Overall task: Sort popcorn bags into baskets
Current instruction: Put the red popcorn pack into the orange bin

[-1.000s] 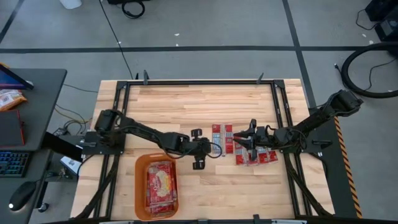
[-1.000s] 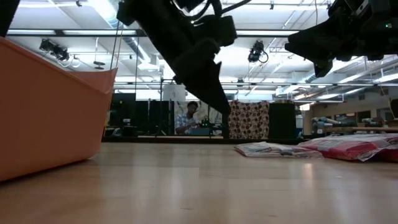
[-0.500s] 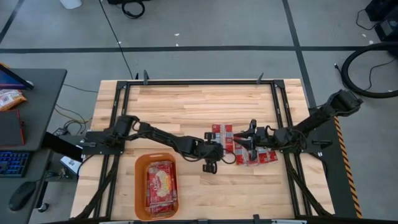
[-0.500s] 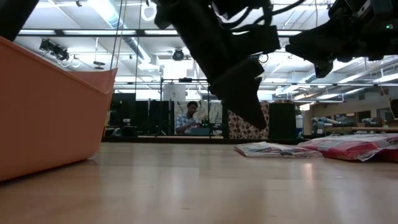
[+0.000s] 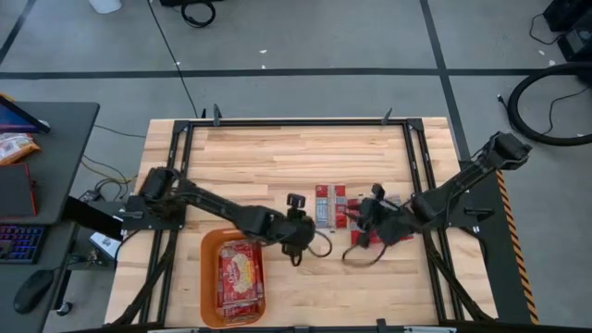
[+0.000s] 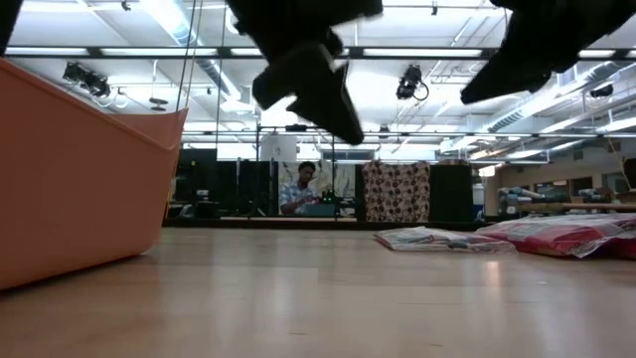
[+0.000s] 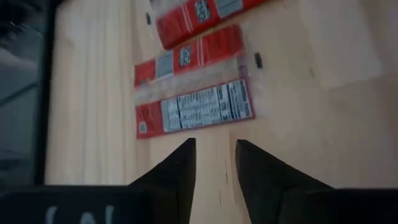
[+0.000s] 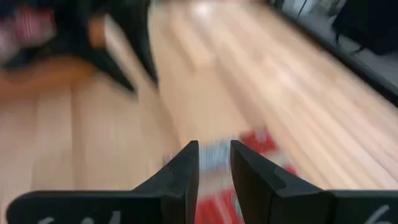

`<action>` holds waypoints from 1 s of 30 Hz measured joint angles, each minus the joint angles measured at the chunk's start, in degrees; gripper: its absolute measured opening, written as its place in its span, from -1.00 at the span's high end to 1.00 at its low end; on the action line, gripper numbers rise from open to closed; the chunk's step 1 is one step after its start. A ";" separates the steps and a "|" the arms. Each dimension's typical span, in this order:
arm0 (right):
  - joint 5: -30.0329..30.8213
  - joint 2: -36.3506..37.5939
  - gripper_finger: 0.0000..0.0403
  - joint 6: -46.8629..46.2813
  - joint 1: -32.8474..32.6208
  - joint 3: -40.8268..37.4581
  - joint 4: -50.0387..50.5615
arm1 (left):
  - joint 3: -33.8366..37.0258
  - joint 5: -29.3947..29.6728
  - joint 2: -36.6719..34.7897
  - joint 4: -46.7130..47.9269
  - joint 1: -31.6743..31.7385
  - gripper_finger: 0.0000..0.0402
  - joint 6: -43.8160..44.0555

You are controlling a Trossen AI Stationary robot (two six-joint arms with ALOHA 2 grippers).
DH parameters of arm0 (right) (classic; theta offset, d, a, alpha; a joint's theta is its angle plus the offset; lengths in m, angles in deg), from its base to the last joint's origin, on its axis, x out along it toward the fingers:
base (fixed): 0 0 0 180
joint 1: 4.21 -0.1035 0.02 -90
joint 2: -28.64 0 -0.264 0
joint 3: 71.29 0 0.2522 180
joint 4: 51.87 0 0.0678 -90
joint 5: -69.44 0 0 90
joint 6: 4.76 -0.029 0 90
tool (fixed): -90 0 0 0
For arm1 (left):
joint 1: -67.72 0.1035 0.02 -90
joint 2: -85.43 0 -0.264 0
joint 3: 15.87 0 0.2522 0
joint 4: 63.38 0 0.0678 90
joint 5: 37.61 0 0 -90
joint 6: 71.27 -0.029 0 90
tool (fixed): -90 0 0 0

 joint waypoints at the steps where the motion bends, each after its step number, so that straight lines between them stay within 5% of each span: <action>1: -1.53 -2.01 0.52 -0.01 -0.10 2.17 3.39 | 1.78 0.70 -1.20 -2.87 -0.58 0.43 -0.29; 8: -20.71 -19.54 0.52 2.52 -1.18 16.50 16.04 | 8.87 3.27 -7.24 -5.11 -3.15 0.45 0.41; 18: -20.63 -39.14 0.52 -3.26 -7.32 38.95 50.95 | 9.74 5.10 -14.10 -1.48 -6.81 0.45 0.51; 24: -27.15 -43.90 0.44 -7.36 -8.18 41.46 57.82 | 12.59 2.62 -20.03 -2.42 -7.54 0.45 1.29; 30: -31.36 -44.73 0.08 -10.18 -8.78 41.46 57.63 | 24.05 2.52 -27.13 -12.53 -7.43 0.45 1.32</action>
